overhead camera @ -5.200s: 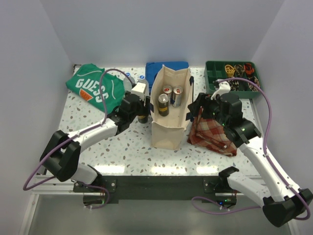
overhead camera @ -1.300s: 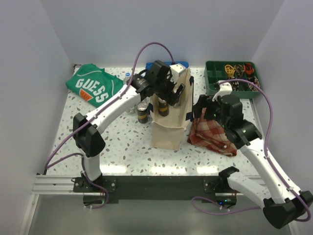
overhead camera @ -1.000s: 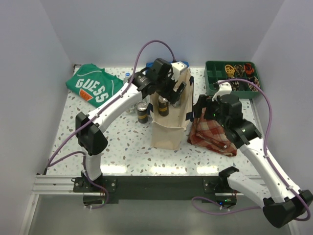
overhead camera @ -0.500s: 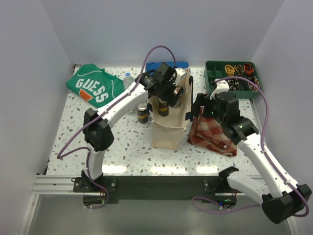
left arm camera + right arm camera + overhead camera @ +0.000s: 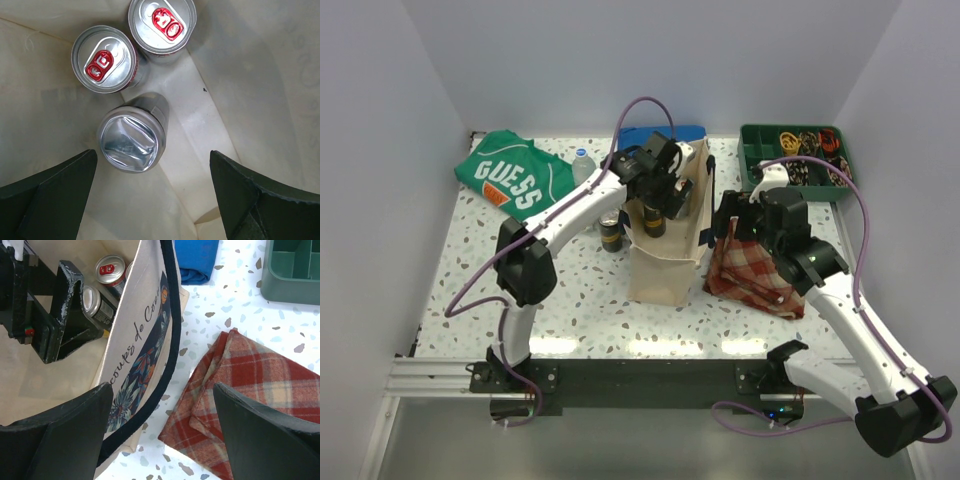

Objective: Take the beverage out of the canvas bag
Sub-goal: Take out the drink from the canvas bag.

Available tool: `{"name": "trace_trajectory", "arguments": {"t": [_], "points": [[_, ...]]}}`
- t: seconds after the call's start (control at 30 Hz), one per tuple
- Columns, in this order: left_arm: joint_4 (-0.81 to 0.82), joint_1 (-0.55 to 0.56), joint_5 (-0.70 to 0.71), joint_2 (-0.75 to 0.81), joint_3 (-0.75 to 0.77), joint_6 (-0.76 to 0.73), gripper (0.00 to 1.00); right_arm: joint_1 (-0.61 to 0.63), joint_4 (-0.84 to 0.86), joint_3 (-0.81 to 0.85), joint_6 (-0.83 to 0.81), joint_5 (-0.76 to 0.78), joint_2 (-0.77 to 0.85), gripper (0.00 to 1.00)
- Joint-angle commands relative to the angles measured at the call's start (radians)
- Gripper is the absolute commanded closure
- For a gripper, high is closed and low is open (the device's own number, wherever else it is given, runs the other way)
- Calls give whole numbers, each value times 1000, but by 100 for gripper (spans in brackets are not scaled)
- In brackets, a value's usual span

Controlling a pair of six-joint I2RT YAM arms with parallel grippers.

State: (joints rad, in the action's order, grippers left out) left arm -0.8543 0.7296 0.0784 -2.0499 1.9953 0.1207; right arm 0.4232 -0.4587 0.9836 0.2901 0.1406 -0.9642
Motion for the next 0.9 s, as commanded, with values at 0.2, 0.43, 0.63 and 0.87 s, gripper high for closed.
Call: {"name": "trace_trajectory", "arguments": {"t": [0.2, 0.43, 0.63, 0.87], "points": [[31, -10, 21, -13, -20, 43, 0, -3, 18, 24, -20, 30, 1, 14], [43, -12, 0, -46, -26, 51, 0, -3, 15, 27, -25, 33, -4, 13], [58, -21, -8, -50, -39, 54, 0, -1, 15, 29, -25, 36, -8, 13], [67, -25, -8, -53, -50, 53, 5, -1, 18, 29, -22, 33, -16, 13]]}}
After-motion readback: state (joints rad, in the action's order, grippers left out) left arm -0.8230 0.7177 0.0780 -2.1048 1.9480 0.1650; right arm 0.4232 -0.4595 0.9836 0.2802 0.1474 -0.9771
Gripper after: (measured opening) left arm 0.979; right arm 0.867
